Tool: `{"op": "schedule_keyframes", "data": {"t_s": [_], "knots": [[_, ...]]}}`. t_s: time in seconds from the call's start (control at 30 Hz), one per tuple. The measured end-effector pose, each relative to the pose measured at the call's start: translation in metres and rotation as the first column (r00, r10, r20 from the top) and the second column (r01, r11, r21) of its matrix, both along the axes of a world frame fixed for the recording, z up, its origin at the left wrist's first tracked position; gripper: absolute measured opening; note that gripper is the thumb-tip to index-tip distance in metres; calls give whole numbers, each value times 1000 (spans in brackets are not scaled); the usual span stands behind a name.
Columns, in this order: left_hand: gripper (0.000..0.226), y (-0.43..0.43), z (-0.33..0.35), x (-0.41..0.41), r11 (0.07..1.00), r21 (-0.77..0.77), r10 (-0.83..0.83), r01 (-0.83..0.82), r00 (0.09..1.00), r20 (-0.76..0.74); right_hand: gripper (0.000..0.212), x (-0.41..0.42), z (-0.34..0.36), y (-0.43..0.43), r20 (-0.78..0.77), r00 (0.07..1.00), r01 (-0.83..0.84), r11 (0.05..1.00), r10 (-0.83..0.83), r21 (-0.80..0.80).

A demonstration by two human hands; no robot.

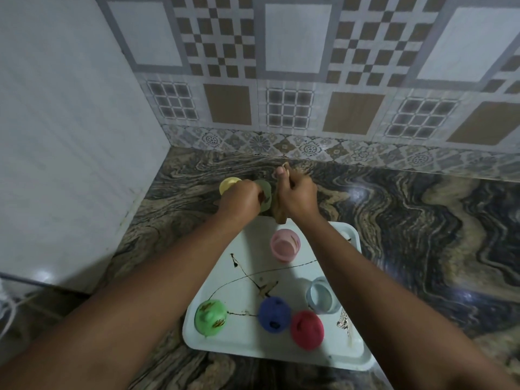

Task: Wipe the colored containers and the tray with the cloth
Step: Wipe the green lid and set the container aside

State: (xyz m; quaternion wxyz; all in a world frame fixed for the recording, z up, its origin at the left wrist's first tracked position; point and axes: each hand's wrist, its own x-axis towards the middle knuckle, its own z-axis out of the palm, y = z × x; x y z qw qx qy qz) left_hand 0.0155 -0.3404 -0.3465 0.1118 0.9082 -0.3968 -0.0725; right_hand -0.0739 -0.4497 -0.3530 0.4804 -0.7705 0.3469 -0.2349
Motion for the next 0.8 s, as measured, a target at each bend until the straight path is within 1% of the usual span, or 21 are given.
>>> {"op": "schedule_keyframes", "data": {"t_s": [0.1,0.17,0.3,0.4,0.43,0.5,0.57,0.63,0.8], "knots": [[22,0,-1,-1,999,31,11,-12,1000,27,47,-3,-3,-2,-1,1000,19,1000,-19,17],[25,1,-4,0,1000,19,10,-10,1000,26,46,-5,-5,-2,0,1000,6,1000,-6,9],[29,6,-6,-2,1000,-28,-6,7,1000,27,49,-7,-1,-2,10,1000,-15,1000,15,-10],[30,15,4,-1,993,-116,-11,16,999,47,53,-10,8,3,47,999,-17,998,14,55],[30,21,10,-1,985,-173,-9,14,1000,27,54,-12,14,6,64,998,-28,997,23,78],[28,36,24,-2,960,-278,-1,-15,998,-58,56,-18,32,15,131,991,-51,991,34,127],[26,56,39,-7,941,-332,15,-65,988,-151,60,-26,51,24,187,981,-69,991,46,116],[23,79,49,-13,936,-342,23,-88,982,-188,60,-36,70,36,207,977,-75,993,54,96],[17,138,48,-41,953,-285,38,-98,977,-210,55,-69,82,77,246,963,-156,970,108,187]]}}
